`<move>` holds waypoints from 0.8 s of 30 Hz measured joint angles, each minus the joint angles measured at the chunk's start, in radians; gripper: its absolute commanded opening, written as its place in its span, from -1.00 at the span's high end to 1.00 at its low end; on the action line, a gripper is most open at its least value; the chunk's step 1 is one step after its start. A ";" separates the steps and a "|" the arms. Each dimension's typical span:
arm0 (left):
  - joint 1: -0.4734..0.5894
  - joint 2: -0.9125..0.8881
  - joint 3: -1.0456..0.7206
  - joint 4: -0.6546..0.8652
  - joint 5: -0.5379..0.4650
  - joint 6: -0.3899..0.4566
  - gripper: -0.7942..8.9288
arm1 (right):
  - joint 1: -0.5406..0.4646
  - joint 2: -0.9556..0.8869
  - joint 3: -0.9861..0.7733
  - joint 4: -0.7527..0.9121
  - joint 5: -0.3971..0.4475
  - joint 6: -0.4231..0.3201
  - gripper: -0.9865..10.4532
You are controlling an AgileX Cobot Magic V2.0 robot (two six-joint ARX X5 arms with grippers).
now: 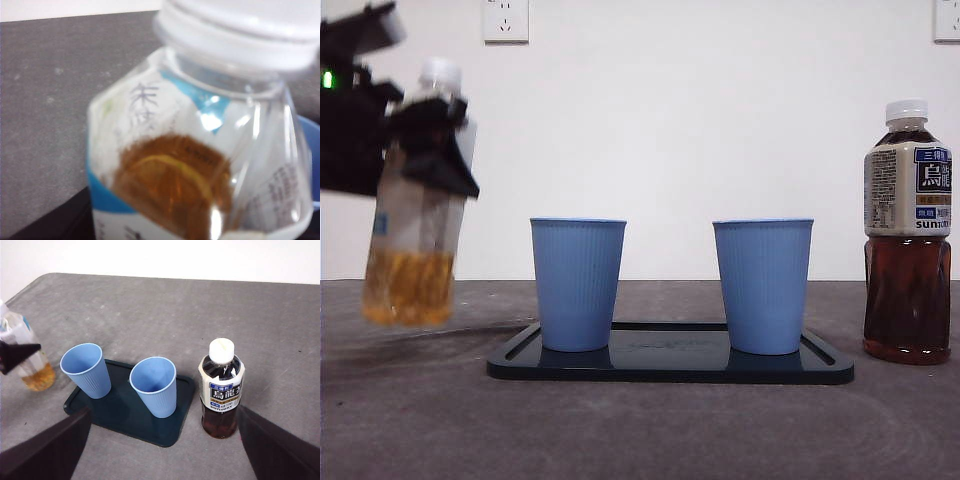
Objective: Pour the drink into the cup
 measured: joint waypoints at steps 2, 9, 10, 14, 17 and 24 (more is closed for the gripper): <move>-0.013 -0.015 0.077 -0.138 0.000 0.007 0.46 | 0.000 0.000 0.000 0.000 0.000 0.000 0.02; -0.069 -0.008 0.342 -0.620 -0.002 0.111 0.46 | 0.000 0.000 0.000 0.000 0.000 0.000 0.02; -0.075 -0.005 0.369 -0.659 -0.012 0.126 0.46 | 0.000 0.000 0.000 0.000 0.000 0.000 0.02; -0.100 0.024 0.486 -0.801 -0.120 0.173 0.46 | 0.000 0.000 0.000 0.000 0.000 0.000 0.02; -0.111 0.060 0.570 -0.893 -0.165 0.187 0.46 | 0.000 0.000 0.000 0.000 0.000 0.002 0.02; -0.165 0.208 0.730 -1.057 -0.259 0.217 0.46 | 0.000 0.000 0.000 0.000 0.000 0.005 0.02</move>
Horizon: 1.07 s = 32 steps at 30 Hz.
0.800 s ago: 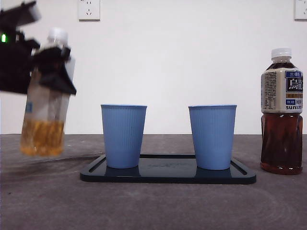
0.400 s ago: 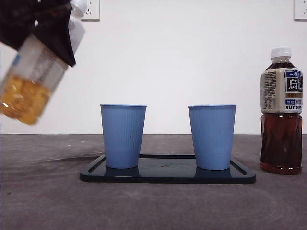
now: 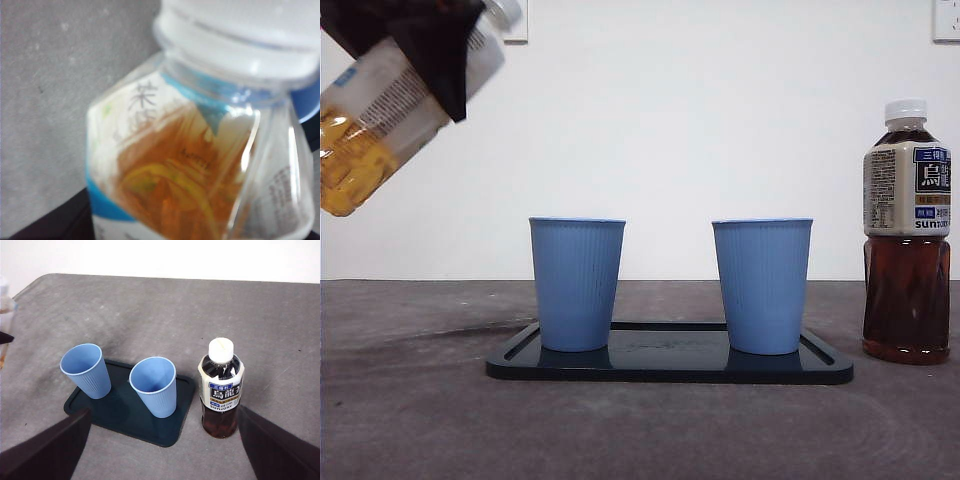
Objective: Pour the drink into the cup
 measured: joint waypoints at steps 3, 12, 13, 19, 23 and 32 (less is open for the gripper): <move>-0.038 0.077 0.046 -0.040 -0.107 0.019 0.46 | 0.000 0.000 0.000 0.000 0.000 0.001 0.02; -0.148 0.243 0.073 -0.047 -0.432 0.105 0.46 | 0.000 0.000 0.000 0.000 0.000 0.006 0.02; -0.156 0.255 0.073 -0.047 -0.448 0.114 0.46 | 0.000 0.000 0.000 0.000 0.000 0.006 0.02; -0.205 0.321 0.073 -0.048 -0.557 0.165 0.46 | 0.000 0.000 0.000 0.000 0.000 0.006 0.02; -0.223 0.343 0.073 -0.054 -0.618 0.185 0.46 | 0.000 0.000 0.000 0.000 0.000 0.006 0.02; -0.238 0.346 0.073 -0.071 -0.635 0.196 0.46 | 0.000 0.000 0.000 0.000 0.000 0.006 0.02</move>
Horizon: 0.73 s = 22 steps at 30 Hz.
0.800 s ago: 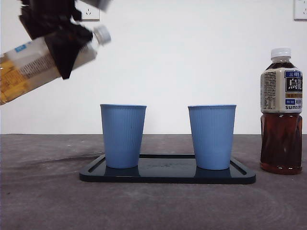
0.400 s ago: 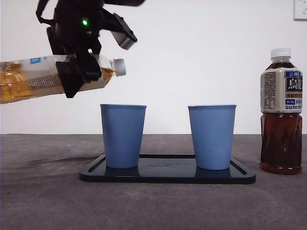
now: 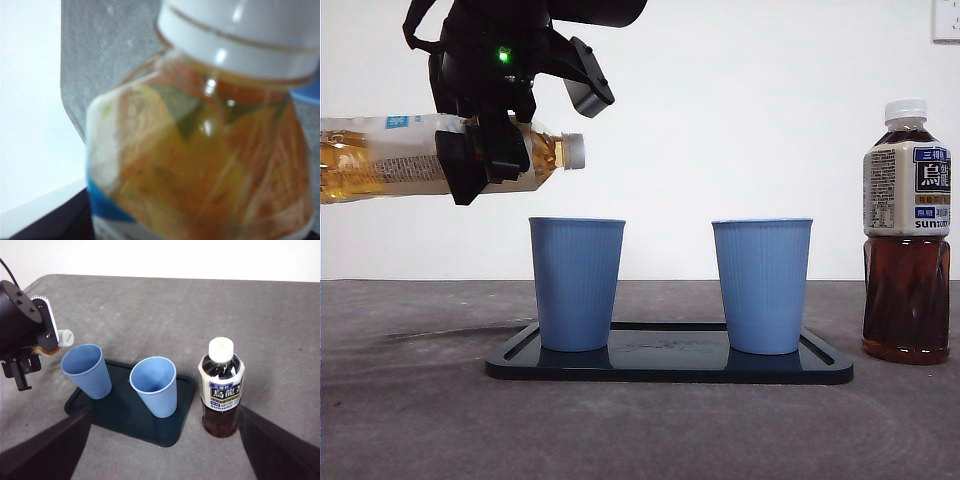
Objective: Pour the drink into the cup
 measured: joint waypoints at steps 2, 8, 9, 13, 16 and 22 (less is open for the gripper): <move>0.000 0.000 0.000 -0.003 -0.004 -0.003 0.46 | 0.000 0.000 0.000 0.000 0.000 0.000 0.02; 0.000 0.000 0.000 -0.033 -0.014 -0.014 0.46 | 0.000 0.000 0.000 0.000 0.000 0.000 0.02; 0.000 0.000 0.000 -0.036 -0.015 -0.019 0.46 | 0.000 0.000 0.000 0.000 0.000 0.000 0.02; 0.000 0.000 0.000 -0.047 -0.016 -0.034 0.46 | 0.000 0.000 0.000 0.000 0.000 0.000 0.02; 0.000 0.000 0.000 -0.049 -0.016 -0.038 0.46 | 0.000 0.000 0.000 -0.005 -0.001 0.000 0.02; 0.000 0.000 0.000 -0.053 -0.016 -0.045 0.46 | 0.000 0.000 0.000 -0.015 -0.004 0.000 0.02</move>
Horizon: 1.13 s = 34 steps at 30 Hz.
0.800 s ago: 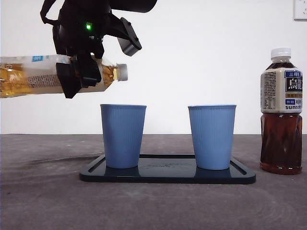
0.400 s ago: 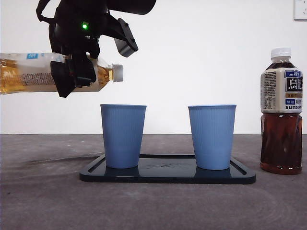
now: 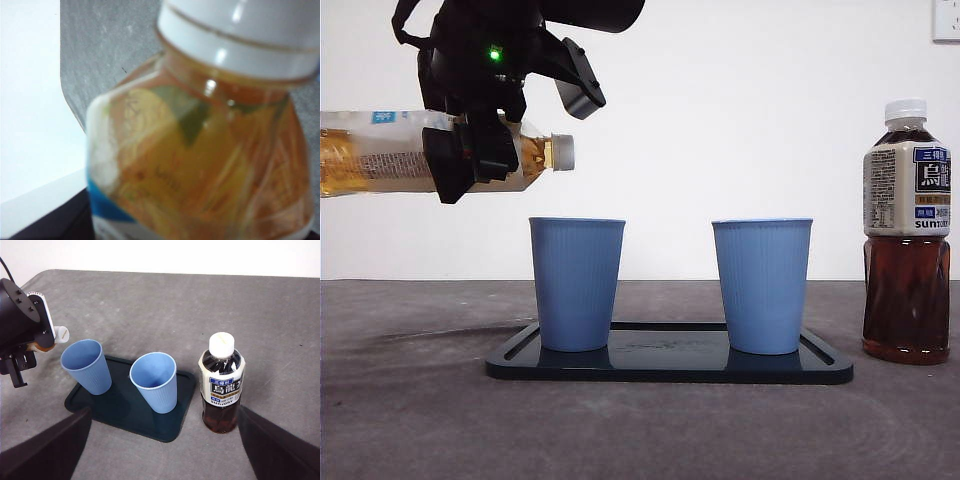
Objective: Pour the drink into the cup
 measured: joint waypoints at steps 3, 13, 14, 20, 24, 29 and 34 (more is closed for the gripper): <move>0.000 0.000 0.000 -0.015 0.000 -0.008 0.46 | 0.000 0.000 0.000 0.000 0.000 0.000 0.02; 0.000 0.000 0.000 -0.032 0.000 -0.028 0.46 | 0.000 0.000 0.000 -0.002 0.000 0.000 0.02; 0.000 0.000 0.000 -0.032 0.000 -0.029 0.46 | 0.000 0.000 0.000 -0.003 0.000 0.000 0.02; 0.000 0.000 0.000 -0.031 0.000 -0.030 0.46 | 0.000 0.000 0.000 -0.011 0.000 0.000 0.02; 0.000 0.000 0.000 -0.032 -0.001 -0.030 0.46 | 0.000 0.000 0.000 -0.012 0.000 0.000 0.02; 0.000 -0.014 0.000 -0.032 0.000 -0.059 0.46 | 0.000 0.000 0.000 -0.019 0.000 0.000 0.02; 0.000 -0.107 0.000 -0.034 0.005 -0.146 0.46 | 0.000 0.000 0.000 -0.030 0.000 0.000 0.02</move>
